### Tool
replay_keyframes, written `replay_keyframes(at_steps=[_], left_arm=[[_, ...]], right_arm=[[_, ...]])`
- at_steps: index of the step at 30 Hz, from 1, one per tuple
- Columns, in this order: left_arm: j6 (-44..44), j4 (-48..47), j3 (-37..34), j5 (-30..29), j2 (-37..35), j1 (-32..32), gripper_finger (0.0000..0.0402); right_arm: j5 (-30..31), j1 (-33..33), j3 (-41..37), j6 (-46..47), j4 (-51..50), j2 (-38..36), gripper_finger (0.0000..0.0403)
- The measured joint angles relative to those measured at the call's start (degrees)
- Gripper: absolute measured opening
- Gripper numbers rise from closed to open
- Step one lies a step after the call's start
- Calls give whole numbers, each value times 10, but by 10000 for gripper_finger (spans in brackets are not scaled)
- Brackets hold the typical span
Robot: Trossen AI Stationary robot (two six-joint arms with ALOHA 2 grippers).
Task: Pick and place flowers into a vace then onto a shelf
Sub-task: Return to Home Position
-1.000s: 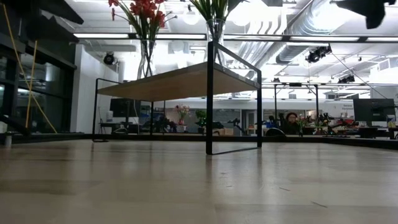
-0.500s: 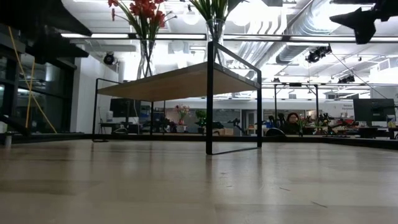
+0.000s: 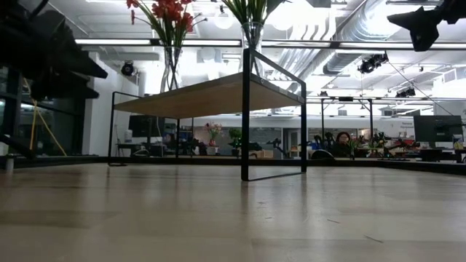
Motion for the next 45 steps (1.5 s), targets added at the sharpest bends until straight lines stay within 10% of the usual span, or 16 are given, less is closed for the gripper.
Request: replay_keyframes(at_steps=[9, 25, 45], left_arm=[[167, 253, -82, 7, 0, 1, 376], [356, 249, -83, 113, -152, 155, 376], [389, 157, -83, 186, -222, 283, 376]], right_arm=[[71, 0, 0, -27, 3, 0, 222], [-31, 0, -281, 159, 459, 0, 223], [155, 220, -284, 84, 400, 12, 221]])
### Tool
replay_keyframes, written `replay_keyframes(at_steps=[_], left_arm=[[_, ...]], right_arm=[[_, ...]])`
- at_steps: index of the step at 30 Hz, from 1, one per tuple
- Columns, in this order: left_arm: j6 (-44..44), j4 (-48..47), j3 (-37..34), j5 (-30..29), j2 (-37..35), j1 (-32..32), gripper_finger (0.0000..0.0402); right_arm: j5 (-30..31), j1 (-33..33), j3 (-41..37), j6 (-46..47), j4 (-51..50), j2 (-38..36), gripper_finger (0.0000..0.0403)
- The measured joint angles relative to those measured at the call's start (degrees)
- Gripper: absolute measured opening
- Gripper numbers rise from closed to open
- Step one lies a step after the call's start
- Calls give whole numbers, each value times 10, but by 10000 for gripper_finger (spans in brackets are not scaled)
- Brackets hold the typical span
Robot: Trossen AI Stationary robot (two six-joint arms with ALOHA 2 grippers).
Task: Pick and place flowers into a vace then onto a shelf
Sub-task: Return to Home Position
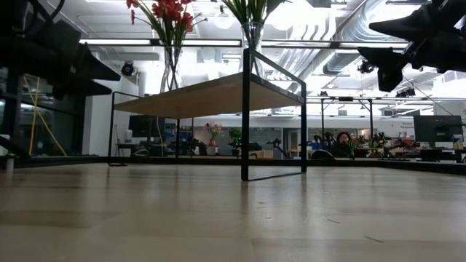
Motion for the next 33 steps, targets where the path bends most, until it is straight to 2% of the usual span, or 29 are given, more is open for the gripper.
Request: replay_keyframes(at_steps=[9, 17, 33], left_arm=[[23, 33, 0, 72, 0, 41, 376], [46, 56, 0, 125, 0, 56, 376], [29, 60, 0, 126, 0, 54, 376]], right_arm=[[64, 74, 0, -47, 24, 0, 217], [65, 87, 0, -65, 23, 0, 221], [65, 87, -1, -81, 21, 0, 222]])
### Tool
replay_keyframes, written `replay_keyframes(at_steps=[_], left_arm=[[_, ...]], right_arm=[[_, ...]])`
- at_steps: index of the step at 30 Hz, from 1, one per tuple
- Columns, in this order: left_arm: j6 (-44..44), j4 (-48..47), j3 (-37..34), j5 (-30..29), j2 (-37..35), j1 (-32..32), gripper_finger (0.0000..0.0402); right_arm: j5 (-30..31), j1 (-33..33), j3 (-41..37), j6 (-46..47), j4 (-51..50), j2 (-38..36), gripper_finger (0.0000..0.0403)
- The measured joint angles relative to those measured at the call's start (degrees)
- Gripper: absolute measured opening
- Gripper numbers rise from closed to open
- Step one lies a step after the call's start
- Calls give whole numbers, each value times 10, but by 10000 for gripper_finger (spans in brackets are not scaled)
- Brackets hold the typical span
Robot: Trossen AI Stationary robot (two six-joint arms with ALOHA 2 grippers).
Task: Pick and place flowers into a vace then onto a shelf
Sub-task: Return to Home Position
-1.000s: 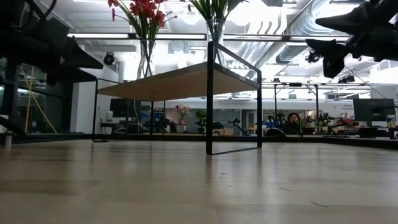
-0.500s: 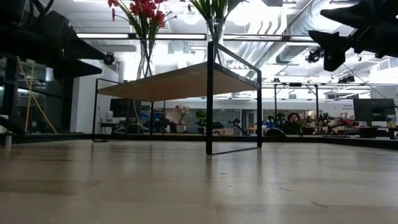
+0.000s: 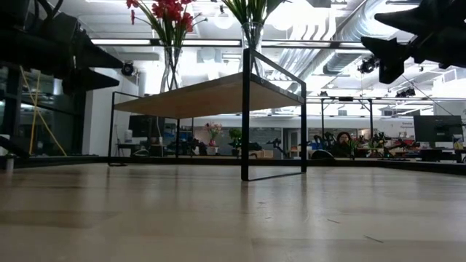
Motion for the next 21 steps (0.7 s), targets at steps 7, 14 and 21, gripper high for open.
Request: replay_keyframes(at_steps=[7, 14, 21], left_arm=[[38, -4, 0, -53, 0, 0, 376], [50, -25, 0, -182, 0, 0, 376], [31, -27, 0, -89, 0, 0, 376]], right_arm=[[55, 0, 0, -55, -22, 0, 216], [141, 0, 0, -107, -71, 0, 221], [146, 0, 0, -115, -67, 0, 218]])
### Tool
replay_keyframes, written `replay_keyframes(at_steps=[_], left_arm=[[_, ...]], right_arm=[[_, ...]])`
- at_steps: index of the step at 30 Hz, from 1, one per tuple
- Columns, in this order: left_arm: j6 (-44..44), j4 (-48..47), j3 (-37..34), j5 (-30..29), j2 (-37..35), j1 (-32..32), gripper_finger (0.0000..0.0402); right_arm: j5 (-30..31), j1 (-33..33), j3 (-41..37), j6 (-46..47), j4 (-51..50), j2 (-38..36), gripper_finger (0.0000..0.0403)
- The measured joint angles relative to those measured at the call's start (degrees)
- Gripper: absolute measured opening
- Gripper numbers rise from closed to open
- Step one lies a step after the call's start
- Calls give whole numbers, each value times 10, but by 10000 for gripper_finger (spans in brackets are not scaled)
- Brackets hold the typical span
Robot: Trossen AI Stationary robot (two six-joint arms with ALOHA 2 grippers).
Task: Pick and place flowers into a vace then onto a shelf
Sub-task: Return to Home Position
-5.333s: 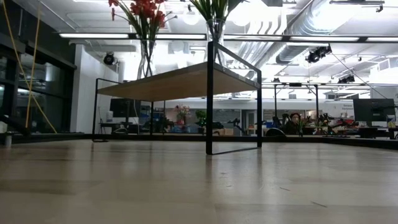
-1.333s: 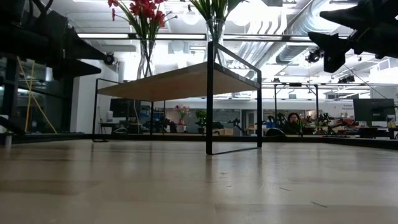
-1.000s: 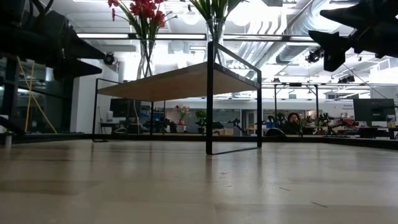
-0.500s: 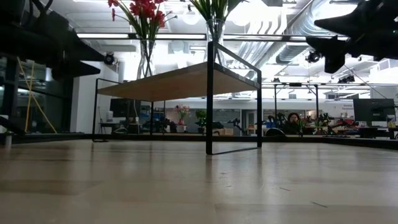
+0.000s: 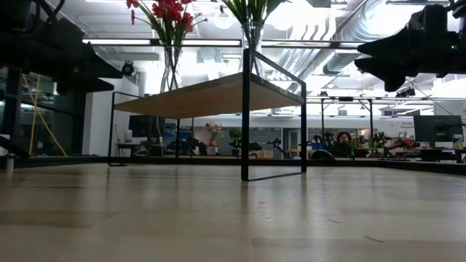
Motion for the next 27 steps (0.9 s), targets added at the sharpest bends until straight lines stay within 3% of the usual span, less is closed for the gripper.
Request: replay_keyframes(at_steps=[10, 27], left_arm=[[-35, -40, 0, 209, 0, 0, 376], [-16, -43, 0, 227, 0, 0, 376]], right_arm=[[-103, 0, 0, 15, 0, 0, 222], [-125, 0, 0, 66, -12, 0, 222]])
